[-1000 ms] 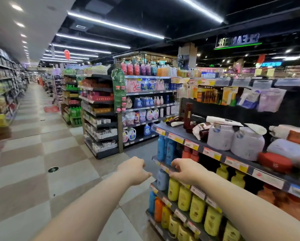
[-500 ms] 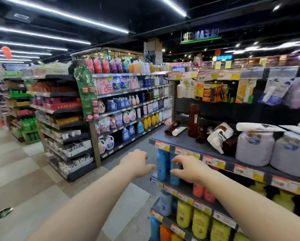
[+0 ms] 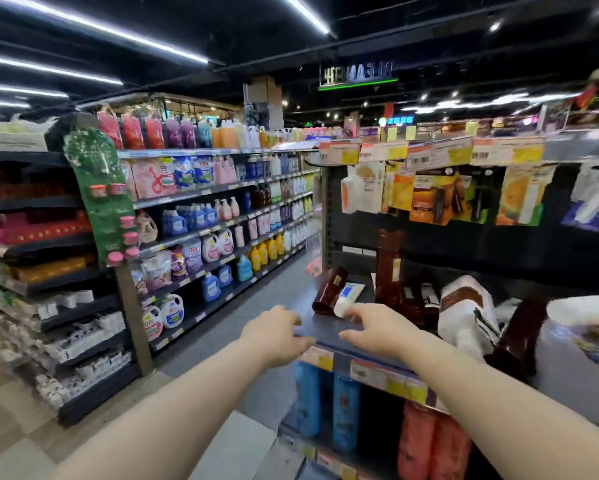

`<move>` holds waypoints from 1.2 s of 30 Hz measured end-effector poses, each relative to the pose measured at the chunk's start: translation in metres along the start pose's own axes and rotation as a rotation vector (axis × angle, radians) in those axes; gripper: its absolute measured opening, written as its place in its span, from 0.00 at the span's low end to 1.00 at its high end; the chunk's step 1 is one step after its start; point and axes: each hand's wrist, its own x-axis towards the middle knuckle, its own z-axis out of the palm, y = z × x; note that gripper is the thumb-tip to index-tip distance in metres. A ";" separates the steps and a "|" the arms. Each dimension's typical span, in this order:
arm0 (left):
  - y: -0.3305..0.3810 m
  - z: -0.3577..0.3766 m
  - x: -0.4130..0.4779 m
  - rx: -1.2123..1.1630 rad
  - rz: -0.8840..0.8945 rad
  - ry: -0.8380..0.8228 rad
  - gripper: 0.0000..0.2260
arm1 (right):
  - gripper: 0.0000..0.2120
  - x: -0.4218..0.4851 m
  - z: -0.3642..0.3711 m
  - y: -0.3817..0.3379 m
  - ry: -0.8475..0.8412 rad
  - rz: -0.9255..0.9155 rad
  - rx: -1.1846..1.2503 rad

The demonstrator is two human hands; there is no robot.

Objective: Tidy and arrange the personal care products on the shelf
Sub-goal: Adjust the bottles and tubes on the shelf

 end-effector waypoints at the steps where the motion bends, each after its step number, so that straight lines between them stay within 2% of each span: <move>1: -0.002 -0.004 0.017 0.003 0.000 0.014 0.24 | 0.22 0.016 -0.002 0.002 0.003 -0.006 0.001; 4: -0.005 -0.004 0.063 -0.039 0.001 0.048 0.24 | 0.20 0.056 -0.004 0.014 0.023 0.000 0.010; 10: -0.011 0.021 0.126 -0.096 -0.003 -0.054 0.25 | 0.18 0.096 0.011 0.039 -0.011 0.063 0.001; 14: -0.012 0.027 0.168 -0.245 -0.012 -0.066 0.26 | 0.18 0.119 0.014 0.048 -0.009 0.090 -0.023; 23: -0.016 0.051 0.236 -0.338 0.090 -0.154 0.23 | 0.20 0.171 0.035 0.047 0.010 0.277 0.040; 28: -0.021 0.062 0.260 -0.448 0.163 -0.200 0.17 | 0.20 0.204 0.044 0.042 -0.005 0.391 0.077; 31: -0.018 0.063 0.266 -0.523 0.128 -0.278 0.16 | 0.18 0.213 0.053 0.039 -0.005 0.436 0.082; 36: -0.021 0.062 0.267 -0.832 -0.005 -0.466 0.12 | 0.18 0.215 0.059 0.037 0.042 0.471 0.140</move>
